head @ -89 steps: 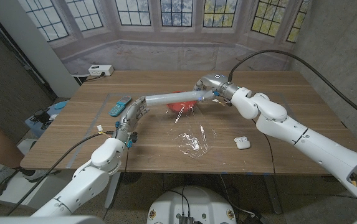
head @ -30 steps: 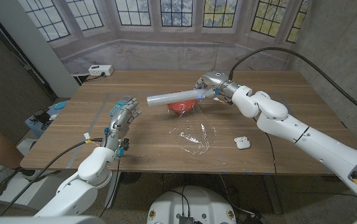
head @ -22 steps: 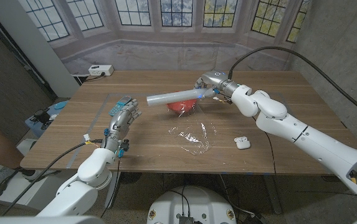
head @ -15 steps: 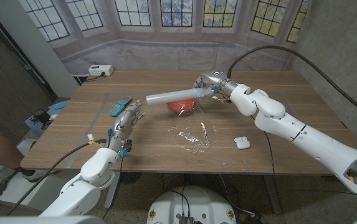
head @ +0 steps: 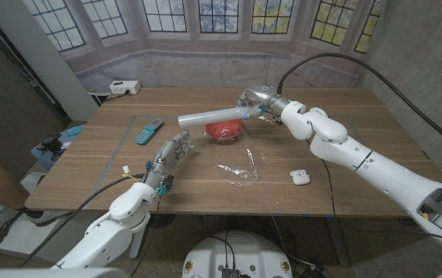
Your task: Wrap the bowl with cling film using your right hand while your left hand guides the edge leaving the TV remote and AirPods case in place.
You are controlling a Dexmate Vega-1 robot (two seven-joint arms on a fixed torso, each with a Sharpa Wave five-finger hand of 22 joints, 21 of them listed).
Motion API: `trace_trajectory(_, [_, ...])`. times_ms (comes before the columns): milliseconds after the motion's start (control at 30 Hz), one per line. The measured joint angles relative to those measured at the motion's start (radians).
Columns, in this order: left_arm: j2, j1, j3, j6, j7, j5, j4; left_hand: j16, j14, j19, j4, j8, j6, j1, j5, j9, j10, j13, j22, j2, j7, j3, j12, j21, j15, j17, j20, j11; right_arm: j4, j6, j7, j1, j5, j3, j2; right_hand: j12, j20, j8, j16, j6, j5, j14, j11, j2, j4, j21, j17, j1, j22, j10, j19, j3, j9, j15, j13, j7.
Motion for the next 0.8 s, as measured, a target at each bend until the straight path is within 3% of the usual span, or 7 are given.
trace_trajectory(500, [0.012,-0.019,0.031,0.034,-0.031,-0.068,0.014,0.0,0.008,0.007,-0.008,0.0,0.006,0.008,0.0,0.0,0.007,0.0,0.0,-0.008,0.006,-0.008,0.0,0.0,0.0,0.0,0.007,0.007,0.011,-0.006,0.004,0.027,0.004,-0.009,0.014,-0.008,0.0,0.0,-0.004,0.0,0.002,0.007,0.001,0.0,-0.001,0.0,0.006,0.0,0.0,0.006,0.0,-0.001,0.0,0.001,0.002,0.0])
trace_trajectory(667, [0.014,-0.035,0.044,0.046,-0.034,-0.079,0.024,0.007,0.063,0.041,-0.027,0.011,0.06,0.032,0.0,-0.002,0.064,-0.002,0.0,-0.02,0.009,-0.006,0.009,0.0,-0.016,0.0,0.007,-0.01,0.01,-0.007,0.004,0.033,0.004,-0.01,0.016,-0.011,-0.003,-0.001,-0.008,0.0,0.002,0.01,0.0,0.0,-0.001,0.0,0.01,0.0,0.0,0.007,0.004,-0.01,0.0,-0.003,0.003,0.0])
trace_trajectory(800, [0.014,-0.053,0.054,0.059,-0.036,-0.085,0.033,0.014,0.13,0.085,-0.035,0.023,0.135,0.085,0.004,-0.002,0.14,-0.003,0.0,-0.028,0.001,-0.007,0.027,0.0,-0.045,0.0,0.001,-0.033,0.007,-0.007,0.002,0.034,0.005,-0.01,0.016,-0.012,-0.004,-0.002,-0.008,0.0,0.002,0.01,0.0,0.0,-0.001,0.0,0.01,0.0,0.0,0.007,0.011,-0.01,0.0,-0.003,0.007,0.0])
